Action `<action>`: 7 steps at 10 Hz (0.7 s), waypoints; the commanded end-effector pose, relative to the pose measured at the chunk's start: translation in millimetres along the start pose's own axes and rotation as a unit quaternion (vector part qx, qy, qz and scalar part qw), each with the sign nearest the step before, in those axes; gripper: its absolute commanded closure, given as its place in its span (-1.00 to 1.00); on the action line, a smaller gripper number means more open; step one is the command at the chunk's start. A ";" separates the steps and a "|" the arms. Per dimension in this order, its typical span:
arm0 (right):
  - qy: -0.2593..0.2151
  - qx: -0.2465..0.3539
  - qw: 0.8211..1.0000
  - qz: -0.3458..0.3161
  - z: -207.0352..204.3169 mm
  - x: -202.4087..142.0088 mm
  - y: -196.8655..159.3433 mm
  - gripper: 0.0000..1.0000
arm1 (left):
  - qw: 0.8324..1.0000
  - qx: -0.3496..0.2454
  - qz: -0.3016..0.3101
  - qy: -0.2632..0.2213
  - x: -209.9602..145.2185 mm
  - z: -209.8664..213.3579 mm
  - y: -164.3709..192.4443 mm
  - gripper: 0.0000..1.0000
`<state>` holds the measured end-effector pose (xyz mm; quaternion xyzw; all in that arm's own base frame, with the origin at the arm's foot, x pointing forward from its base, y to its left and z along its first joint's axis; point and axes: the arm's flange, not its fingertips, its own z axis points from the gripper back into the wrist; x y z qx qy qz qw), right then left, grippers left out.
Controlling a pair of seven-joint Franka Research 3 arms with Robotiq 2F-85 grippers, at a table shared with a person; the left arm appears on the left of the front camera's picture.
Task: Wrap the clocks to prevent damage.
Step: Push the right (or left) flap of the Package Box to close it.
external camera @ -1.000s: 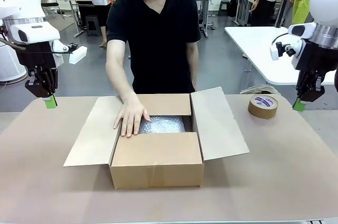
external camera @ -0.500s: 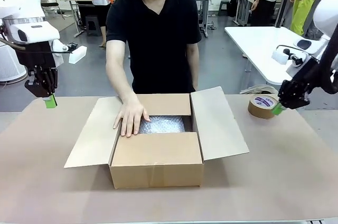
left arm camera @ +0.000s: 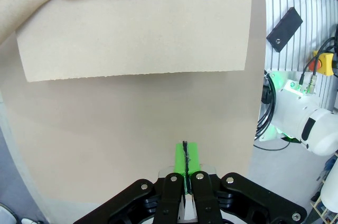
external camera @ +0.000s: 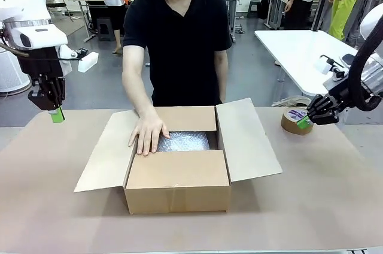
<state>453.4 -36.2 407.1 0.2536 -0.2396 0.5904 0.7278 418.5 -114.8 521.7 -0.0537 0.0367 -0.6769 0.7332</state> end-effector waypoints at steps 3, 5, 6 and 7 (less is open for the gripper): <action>-0.026 0.018 0.999 0.028 -14.7 -6.0 5.0 0.98 | 1.000 0.003 0.004 -0.001 -1.3 1.2 -0.9 0.99; -0.081 0.041 0.994 0.060 -42.3 -12.2 2.5 0.98 | 1.000 0.003 0.004 -0.001 -1.3 1.2 -0.9 0.99; -0.102 0.057 0.991 0.070 -54.6 -16.1 4.9 0.98 | 1.000 0.003 0.004 -0.001 -1.3 1.2 -0.9 0.99; -0.119 0.066 0.987 0.080 -68.9 -18.4 5.1 0.98 | 1.000 0.003 0.004 -0.001 -1.3 1.2 -0.9 0.99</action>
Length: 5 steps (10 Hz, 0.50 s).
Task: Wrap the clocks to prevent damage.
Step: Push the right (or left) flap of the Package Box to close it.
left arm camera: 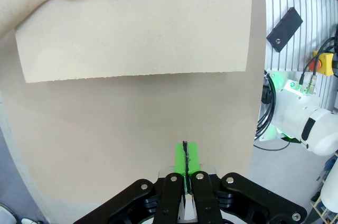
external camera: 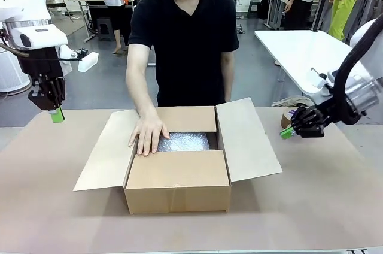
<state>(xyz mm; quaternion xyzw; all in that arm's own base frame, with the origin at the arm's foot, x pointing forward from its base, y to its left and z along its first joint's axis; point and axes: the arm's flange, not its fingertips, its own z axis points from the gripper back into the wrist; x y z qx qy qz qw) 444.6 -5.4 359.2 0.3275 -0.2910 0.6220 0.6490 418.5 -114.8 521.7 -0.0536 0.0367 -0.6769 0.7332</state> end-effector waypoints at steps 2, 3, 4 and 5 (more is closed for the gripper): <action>-0.048 0.027 0.998 0.017 -40.0 -24.4 -6.9 0.98 | 1.000 0.003 0.004 -0.001 -1.3 1.2 -0.9 0.99; -0.062 0.017 0.998 0.012 -52.5 -26.9 -10.5 0.98 | 1.000 0.003 0.004 -0.001 -1.3 1.2 -0.9 0.99; -0.076 0.009 0.997 0.007 -61.0 -24.2 -11.4 0.98 | 1.000 0.003 0.004 -0.001 -1.3 1.2 -0.9 0.99; -0.092 0.003 0.996 0.004 -67.2 -17.9 -10.4 0.98 | 1.000 0.003 0.004 -0.001 -1.3 1.2 -0.9 0.99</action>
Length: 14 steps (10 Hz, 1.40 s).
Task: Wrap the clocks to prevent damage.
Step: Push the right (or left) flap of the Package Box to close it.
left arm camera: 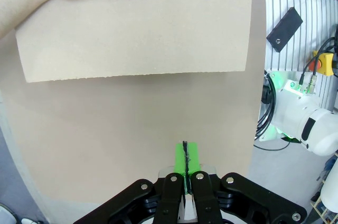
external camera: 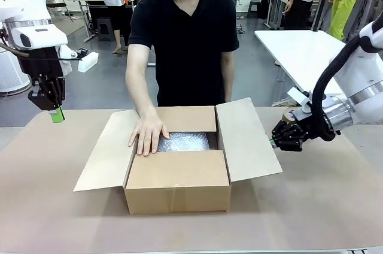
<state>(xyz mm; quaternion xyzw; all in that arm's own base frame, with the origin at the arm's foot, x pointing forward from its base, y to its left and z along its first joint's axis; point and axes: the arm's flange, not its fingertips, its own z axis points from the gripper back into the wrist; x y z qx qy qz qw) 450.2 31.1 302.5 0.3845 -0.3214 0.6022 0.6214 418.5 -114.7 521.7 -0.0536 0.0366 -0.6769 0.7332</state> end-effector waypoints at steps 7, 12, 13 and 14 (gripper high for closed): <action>-0.155 0.004 0.988 -0.009 -32.0 42.0 -6.4 0.98 | 1.000 0.003 0.004 -0.001 -1.3 1.2 -0.9 0.99; -0.151 0.035 0.988 0.010 -86.6 77.8 -14.0 0.98 | 1.000 0.003 0.004 -0.001 -1.3 1.2 -0.9 0.99; -0.140 0.036 0.989 0.012 -94.7 77.6 -14.2 0.98 | 1.000 0.003 0.004 -0.001 -1.3 1.2 -0.9 0.99; -0.133 0.035 0.990 0.009 -101.4 76.5 -17.4 0.98 | 1.000 0.003 0.004 -0.001 -1.3 1.2 -0.9 0.99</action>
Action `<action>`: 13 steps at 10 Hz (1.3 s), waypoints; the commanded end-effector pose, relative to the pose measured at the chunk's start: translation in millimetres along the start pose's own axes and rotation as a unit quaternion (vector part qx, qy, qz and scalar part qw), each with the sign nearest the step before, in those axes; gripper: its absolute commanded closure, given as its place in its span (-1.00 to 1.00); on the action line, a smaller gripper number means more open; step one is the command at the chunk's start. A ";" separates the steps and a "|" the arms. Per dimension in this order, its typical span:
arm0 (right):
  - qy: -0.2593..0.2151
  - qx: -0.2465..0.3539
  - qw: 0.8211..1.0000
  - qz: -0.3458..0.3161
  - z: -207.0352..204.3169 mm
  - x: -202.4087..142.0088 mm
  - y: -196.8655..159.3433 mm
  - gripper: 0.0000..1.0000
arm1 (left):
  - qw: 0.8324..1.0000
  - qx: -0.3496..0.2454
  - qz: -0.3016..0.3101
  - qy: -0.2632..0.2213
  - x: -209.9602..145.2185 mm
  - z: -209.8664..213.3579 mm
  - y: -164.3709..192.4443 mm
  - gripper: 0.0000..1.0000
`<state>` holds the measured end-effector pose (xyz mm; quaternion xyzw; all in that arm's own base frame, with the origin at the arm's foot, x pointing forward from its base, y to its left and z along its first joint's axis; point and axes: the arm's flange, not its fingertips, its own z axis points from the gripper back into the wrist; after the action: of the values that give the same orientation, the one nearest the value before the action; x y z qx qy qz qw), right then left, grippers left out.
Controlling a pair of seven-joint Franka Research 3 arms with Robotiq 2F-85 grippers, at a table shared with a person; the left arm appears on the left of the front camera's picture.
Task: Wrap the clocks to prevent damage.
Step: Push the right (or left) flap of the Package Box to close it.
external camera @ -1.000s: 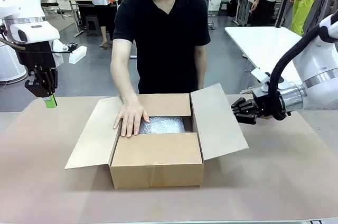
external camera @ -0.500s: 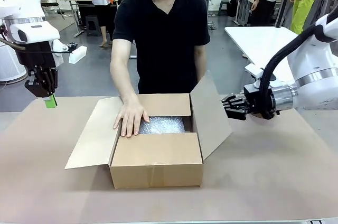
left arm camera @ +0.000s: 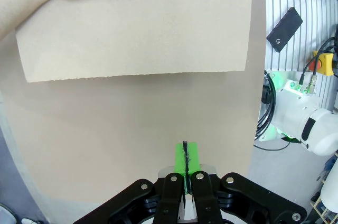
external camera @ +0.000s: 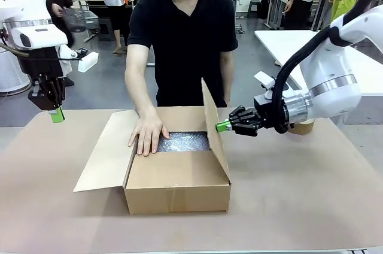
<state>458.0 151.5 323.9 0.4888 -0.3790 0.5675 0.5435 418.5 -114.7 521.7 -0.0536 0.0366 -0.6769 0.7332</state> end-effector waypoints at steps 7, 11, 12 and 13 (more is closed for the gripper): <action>0.052 -0.007 0.998 -0.034 -33.2 -38.4 -23.8 0.98 | 1.000 0.003 0.004 -0.001 -1.3 1.2 -0.9 0.99; 0.028 0.001 0.999 -0.022 -24.7 -23.0 -16.4 0.98 | 1.000 0.003 0.004 -0.001 -1.3 1.2 -0.9 0.99; 0.028 0.001 0.999 -0.022 -24.7 -23.0 -16.4 0.98 | 1.000 0.003 0.004 -0.001 -1.3 1.2 -0.9 0.99; 0.028 0.001 0.999 -0.022 -24.7 -23.0 -16.4 0.98 | 1.000 0.003 0.004 -0.001 -1.3 1.2 -0.9 0.99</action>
<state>469.6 170.5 297.7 0.4838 -0.3547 0.5687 0.5627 418.5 -114.7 521.7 -0.0536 0.0366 -0.6769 0.7332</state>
